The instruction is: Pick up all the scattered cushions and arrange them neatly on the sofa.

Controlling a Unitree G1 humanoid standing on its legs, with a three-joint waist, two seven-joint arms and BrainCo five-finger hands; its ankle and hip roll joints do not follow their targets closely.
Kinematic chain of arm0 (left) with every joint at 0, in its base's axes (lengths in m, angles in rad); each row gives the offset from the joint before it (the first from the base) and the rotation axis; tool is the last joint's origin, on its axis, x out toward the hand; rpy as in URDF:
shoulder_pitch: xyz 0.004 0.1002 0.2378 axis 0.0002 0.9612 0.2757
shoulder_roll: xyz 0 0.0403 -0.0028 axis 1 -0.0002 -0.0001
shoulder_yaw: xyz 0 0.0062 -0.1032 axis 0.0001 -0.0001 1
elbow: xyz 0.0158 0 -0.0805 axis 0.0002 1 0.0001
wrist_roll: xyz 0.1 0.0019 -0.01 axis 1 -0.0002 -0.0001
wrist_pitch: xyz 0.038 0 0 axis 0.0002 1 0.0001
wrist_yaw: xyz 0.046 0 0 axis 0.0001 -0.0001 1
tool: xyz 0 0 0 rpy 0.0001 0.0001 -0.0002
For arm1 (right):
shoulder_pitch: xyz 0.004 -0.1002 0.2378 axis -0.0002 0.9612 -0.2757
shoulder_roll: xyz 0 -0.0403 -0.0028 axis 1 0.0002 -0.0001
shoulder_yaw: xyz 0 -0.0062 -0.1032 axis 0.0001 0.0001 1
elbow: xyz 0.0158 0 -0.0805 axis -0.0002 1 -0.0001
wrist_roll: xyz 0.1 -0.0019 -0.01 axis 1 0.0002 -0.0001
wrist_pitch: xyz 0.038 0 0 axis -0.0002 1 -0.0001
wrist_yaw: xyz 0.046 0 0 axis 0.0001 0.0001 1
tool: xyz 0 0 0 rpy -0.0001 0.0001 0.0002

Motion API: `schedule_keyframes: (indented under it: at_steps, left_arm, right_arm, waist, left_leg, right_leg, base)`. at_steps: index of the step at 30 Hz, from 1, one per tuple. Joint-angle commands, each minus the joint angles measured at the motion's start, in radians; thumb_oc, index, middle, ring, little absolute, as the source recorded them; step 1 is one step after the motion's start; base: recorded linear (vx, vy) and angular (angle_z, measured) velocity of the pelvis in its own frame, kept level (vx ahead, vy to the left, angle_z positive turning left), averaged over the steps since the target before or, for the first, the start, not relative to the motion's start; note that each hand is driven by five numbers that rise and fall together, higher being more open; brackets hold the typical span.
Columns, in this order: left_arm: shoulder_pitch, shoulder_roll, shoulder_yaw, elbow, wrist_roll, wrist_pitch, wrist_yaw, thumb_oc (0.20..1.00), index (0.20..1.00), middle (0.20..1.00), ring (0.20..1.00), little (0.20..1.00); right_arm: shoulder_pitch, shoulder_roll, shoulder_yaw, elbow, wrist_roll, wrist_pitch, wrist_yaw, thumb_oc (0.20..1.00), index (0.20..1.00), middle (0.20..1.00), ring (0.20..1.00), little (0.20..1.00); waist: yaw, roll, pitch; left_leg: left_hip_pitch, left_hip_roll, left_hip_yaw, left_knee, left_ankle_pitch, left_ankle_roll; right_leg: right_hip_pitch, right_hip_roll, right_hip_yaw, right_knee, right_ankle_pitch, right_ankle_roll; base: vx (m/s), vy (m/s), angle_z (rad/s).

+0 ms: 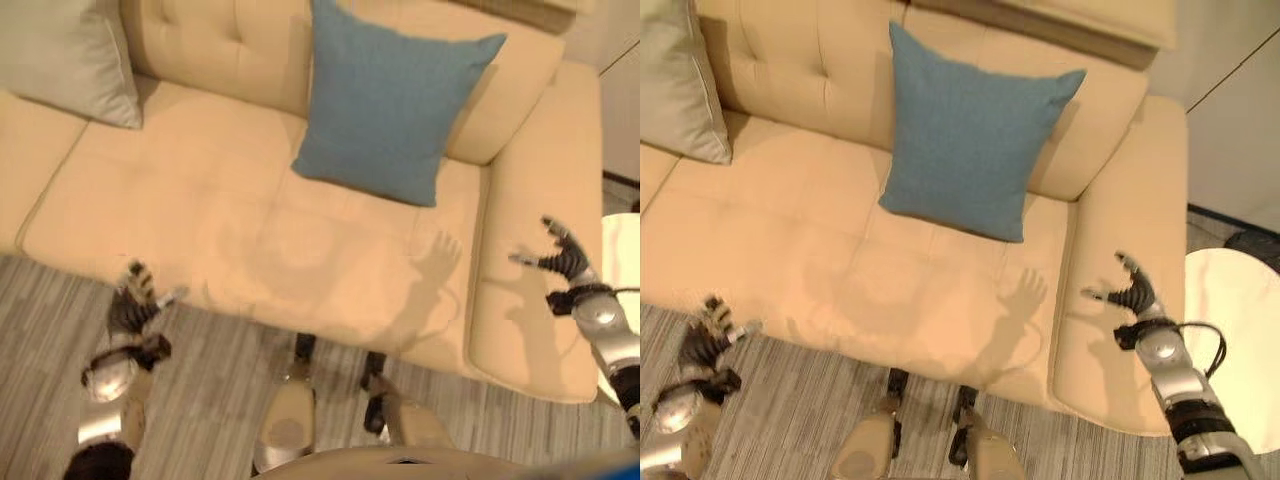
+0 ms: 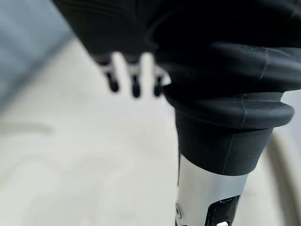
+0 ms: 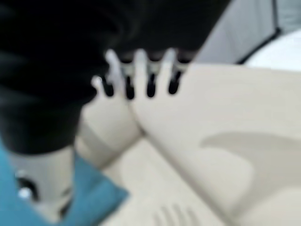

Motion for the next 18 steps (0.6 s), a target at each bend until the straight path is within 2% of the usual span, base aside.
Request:
schedule_keyframes:
  at_steps: [1,6,8,9,12,15,16,17,18]
  left_arm:
    - [-0.03,-0.001,-0.021,0.086,0.056,0.001,-0.048,1.0,1.0,1.0,1.0,1.0]
    - [-0.034,-0.096,-0.092,0.373,0.205,0.041,-0.055,1.0,1.0,1.0,1.0,1.0]
    - [-0.042,-0.116,-0.107,0.411,0.225,0.048,-0.062,1.0,1.0,1.0,1.0,1.0]
    - [-0.059,-0.152,-0.132,0.515,0.28,0.054,-0.061,1.0,1.0,1.0,1.0,1.0]
    - [-0.072,-0.201,-0.141,0.636,0.334,0.064,-0.058,1.0,1.0,1.0,1.0,1.0]
    - [-0.069,-0.236,-0.121,0.712,0.34,0.082,-0.054,1.0,1.0,1.0,1.0,1.0]
    - [-0.06,-0.249,-0.111,0.728,0.336,0.087,-0.058,1.0,1.0,1.0,1.0,1.0]
    - [-0.061,-0.248,-0.111,0.729,0.336,0.087,-0.058,1.0,1.0,1.0,1.0,1.0]
    - [-0.058,-0.255,-0.111,0.728,0.33,0.087,-0.058,1.0,1.0,1.0,1.0,1.0]
  right_arm:
    - [-0.01,-0.008,0.038,0.048,-0.085,-0.032,0.042,1.0,1.0,1.0,1.0,1.0]
    - [0.046,0.13,0.017,0.162,-0.12,-0.027,0.032,1.0,1.0,1.0,1.0,1.0]
    - [0.051,0.152,0.01,0.181,-0.12,-0.023,0.028,1.0,1.0,1.0,1.0,1.0]
    - [0.057,0.189,0.008,0.227,-0.121,-0.02,0.011,1.0,1.0,1.0,1.0,1.0]
    - [0.031,0.229,0.022,0.312,-0.129,-0.009,-0.005,1.0,1.0,1.0,1.0,1.0]
    - [0.014,0.258,0.019,0.405,-0.137,0.017,-0.017,1.0,1.0,1.0,1.0,1.0]
    - [0.014,0.267,0.019,0.443,-0.141,0.032,-0.015,1.0,1.0,1.0,1.0,1.0]
    - [0.014,0.268,0.019,0.443,-0.141,0.032,-0.015,1.0,1.0,1.0,1.0,1.0]
    - [0.018,0.271,0.013,0.463,-0.138,0.039,-0.013,1.0,1.0,1.0,1.0,1.0]
  waist:
    - [0.013,-0.01,-0.078]
    - [0.001,0.009,-0.08]
    - [-0.002,0.015,-0.08]
    - [-0.011,0.019,-0.066]
    - [0.0,0.018,-0.049]
    - [-0.005,0.025,-0.053]
    - [-0.015,0.04,-0.064]
    - [-0.018,0.036,-0.067]
    - [-0.024,0.048,-0.072]
  left_leg:
    - [0.075,0.028,0.0,0.048,-0.11,-0.019]
    - [0.096,0.033,-0.021,0.065,-0.099,-0.033]
    - [0.087,0.031,-0.023,0.08,-0.099,-0.039]
    - [0.058,0.018,-0.016,0.176,-0.126,-0.044]
    - [0.06,-0.012,-0.033,0.319,-0.204,-0.039]
    - [0.11,-0.021,-0.075,0.406,-0.232,-0.033]
    - [0.169,-0.014,-0.098,0.404,-0.233,-0.035]
    - [0.166,-0.018,-0.1,0.399,-0.228,-0.034]
    - [0.203,-0.018,-0.115,0.386,-0.225,-0.035]
  right_leg:
    - [0.096,-0.026,-0.07,0.009,-0.073,0.095]
    - [0.161,-0.02,-0.096,0.009,-0.106,0.074]
    - [0.165,-0.024,-0.106,0.009,-0.11,0.071]
    - [0.164,-0.041,-0.117,0.009,-0.105,0.066]
    - [0.153,-0.061,-0.091,0.009,-0.089,0.057]
    - [0.134,-0.067,-0.066,0.009,-0.061,0.055]
    - [0.118,-0.064,-0.054,0.021,-0.052,0.055]
    - [0.115,-0.069,-0.056,0.021,-0.051,0.056]
    - [0.098,-0.068,-0.047,0.037,-0.045,0.057]
  base:
    - [0.02,-0.026,0.05]
    - [-0.04,-0.047,0.18]
    - [-0.11,-0.007,0.49]
    - [-0.18,0.018,0.47]
    - [-0.22,0.045,0.24]
    - [-0.21,0.099,-0.18]
    - [-0.17,0.116,-0.39]
    - [-0.16,0.134,-0.49]
    - [-0.14,0.112,-0.39]
